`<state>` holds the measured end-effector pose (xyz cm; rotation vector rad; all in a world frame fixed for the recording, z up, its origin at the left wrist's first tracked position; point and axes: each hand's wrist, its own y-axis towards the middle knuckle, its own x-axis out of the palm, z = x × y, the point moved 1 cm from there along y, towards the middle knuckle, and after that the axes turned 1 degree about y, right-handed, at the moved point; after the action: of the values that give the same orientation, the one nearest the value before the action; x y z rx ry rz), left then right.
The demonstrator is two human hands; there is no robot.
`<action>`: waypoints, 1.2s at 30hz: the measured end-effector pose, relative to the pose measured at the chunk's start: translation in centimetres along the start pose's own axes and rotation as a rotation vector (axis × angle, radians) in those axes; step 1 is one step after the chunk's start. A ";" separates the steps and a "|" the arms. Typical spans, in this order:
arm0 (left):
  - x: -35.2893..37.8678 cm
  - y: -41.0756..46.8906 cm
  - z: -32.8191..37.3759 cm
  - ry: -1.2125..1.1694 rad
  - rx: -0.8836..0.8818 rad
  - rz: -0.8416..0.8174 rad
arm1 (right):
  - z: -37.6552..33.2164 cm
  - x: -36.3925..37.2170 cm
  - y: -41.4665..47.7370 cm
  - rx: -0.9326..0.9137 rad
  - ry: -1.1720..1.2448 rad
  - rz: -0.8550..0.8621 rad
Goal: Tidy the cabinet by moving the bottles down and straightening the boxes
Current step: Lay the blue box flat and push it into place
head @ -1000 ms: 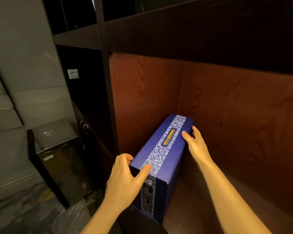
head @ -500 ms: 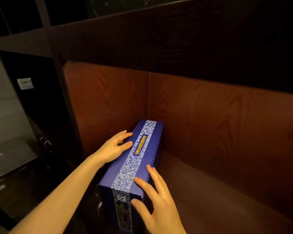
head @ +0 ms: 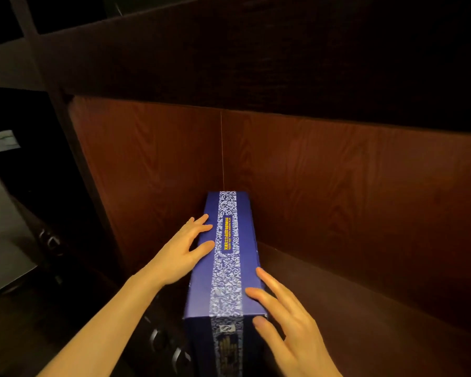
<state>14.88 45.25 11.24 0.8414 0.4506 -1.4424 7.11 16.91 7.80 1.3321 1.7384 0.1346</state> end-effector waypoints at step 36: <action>5.0 8.0 0.5 -0.309 -0.275 0.352 | 10.9 -7.6 -1.4 0.519 0.469 0.277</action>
<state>23.12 40.83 9.79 0.4395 0.2425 -1.1265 13.76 5.64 5.09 2.0503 2.0499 0.1676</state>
